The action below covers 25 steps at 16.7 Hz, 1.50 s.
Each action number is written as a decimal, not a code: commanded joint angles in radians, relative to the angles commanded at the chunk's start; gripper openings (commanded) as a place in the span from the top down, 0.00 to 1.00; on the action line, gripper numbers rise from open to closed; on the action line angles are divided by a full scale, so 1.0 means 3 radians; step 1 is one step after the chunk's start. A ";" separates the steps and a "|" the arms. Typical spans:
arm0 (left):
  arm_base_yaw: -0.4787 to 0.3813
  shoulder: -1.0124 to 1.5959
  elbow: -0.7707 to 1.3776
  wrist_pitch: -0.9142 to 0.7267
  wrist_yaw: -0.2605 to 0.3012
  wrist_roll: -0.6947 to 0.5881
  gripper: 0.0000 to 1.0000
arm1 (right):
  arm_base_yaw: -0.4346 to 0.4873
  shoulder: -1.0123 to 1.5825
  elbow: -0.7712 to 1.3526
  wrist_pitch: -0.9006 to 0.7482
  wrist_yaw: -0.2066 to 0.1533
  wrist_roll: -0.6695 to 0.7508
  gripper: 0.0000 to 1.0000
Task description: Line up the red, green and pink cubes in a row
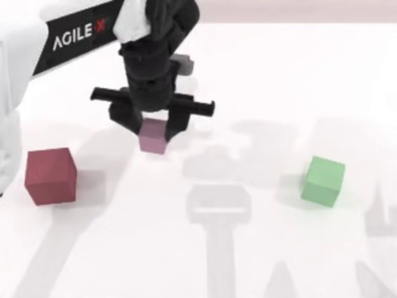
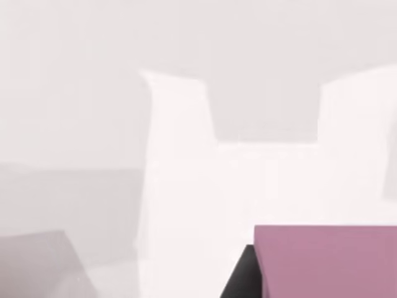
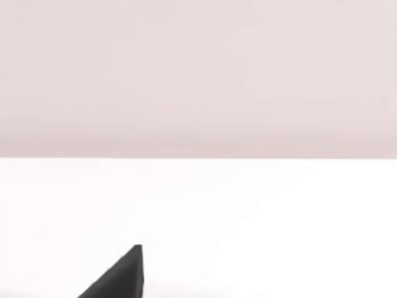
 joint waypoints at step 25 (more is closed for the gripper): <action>-0.1542 0.0498 0.1133 -0.0671 -0.0062 -0.2242 1.00 | 0.0000 0.0000 0.0000 0.0000 0.0000 0.0000 0.00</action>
